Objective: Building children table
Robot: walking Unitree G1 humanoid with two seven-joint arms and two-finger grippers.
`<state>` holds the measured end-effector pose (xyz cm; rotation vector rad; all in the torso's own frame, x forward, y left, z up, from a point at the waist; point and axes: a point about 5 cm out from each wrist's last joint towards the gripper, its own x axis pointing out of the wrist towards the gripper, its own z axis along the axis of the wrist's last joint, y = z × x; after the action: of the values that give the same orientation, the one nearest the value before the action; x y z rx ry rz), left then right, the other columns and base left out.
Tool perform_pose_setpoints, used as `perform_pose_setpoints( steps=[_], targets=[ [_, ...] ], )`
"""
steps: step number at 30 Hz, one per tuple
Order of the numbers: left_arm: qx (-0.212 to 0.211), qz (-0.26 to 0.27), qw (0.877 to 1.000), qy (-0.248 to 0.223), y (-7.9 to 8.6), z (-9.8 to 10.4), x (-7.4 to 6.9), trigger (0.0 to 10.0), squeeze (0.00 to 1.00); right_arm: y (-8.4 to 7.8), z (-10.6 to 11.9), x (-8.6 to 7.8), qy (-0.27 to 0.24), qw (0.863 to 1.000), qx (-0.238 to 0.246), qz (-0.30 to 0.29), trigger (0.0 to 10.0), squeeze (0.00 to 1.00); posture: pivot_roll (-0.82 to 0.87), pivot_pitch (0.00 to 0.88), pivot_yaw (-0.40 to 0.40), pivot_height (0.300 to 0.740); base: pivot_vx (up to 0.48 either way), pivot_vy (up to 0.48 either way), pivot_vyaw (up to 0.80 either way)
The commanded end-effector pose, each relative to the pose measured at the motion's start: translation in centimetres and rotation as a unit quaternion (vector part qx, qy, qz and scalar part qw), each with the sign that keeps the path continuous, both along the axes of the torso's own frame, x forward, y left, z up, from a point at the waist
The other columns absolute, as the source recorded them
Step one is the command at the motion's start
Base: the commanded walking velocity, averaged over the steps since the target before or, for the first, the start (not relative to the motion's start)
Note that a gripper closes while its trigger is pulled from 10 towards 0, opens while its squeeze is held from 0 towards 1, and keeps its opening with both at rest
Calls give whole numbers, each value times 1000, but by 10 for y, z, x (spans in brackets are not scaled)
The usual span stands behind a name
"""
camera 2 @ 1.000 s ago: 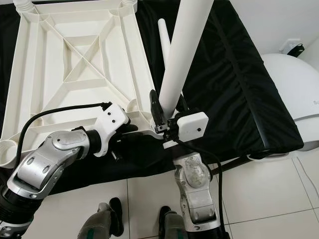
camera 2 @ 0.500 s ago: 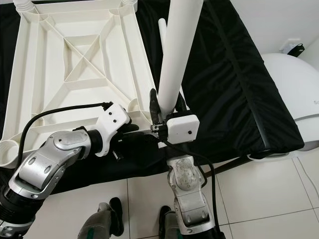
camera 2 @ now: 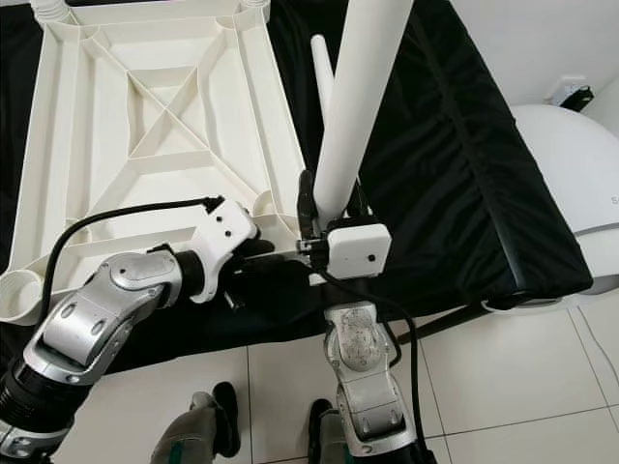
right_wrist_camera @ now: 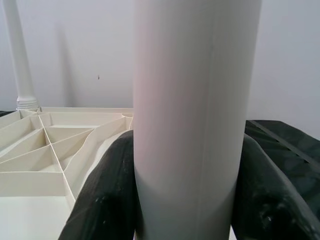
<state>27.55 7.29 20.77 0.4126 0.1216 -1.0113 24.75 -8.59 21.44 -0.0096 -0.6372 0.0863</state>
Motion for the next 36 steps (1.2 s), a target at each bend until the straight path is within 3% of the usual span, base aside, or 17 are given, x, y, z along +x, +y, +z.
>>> perform_pose_setpoints(
  steps=[1, 6, 22, 23, 25, 26, 36],
  targets=[
    [-19, -64, 997, -32, -12, 18, -12, 10000, 0, -23, -78, 9, 223, 971, 15, -88, 10000, 0, -21, 312, -19, 740, 0, 0, 0],
    [-19, -63, 997, -32, -12, 18, -11, 10000, 0, -31, -81, 12, 237, 966, 29, -104, 10000, 0, -22, 313, -16, 740, 0, 0, 0],
    [-20, -63, 997, -34, -13, 19, -10, 10000, 0, -32, -72, 18, 210, 973, 19, -96, 10000, 0, -25, 312, -18, 740, 0, 0, 0],
    [-20, -62, 997, -34, -13, 19, -9, 10000, 0, -32, -71, 18, 206, 974, 23, -91, 10000, 353, -24, 312, -19, 740, 0, 0, 0],
    [-20, -62, 997, -34, -13, 19, -9, 10000, 0, -31, -70, 18, 203, 975, 26, -87, 10000, 353, -24, 311, -19, 740, 0, 0, 0],
    [-20, -62, 997, -34, -13, 19, -9, 10000, 0, -31, -69, 18, 201, 976, 28, -82, 10000, 1000, -24, 311, -19, 740, 0, 0, 0],
    [-23, -60, 997, -36, -14, 19, -9, 10000, 0, -26, -56, 19, 163, 985, 31, -37, 10000, 1000, -28, 305, -25, 740, 0, 0, 0]
  ],
)
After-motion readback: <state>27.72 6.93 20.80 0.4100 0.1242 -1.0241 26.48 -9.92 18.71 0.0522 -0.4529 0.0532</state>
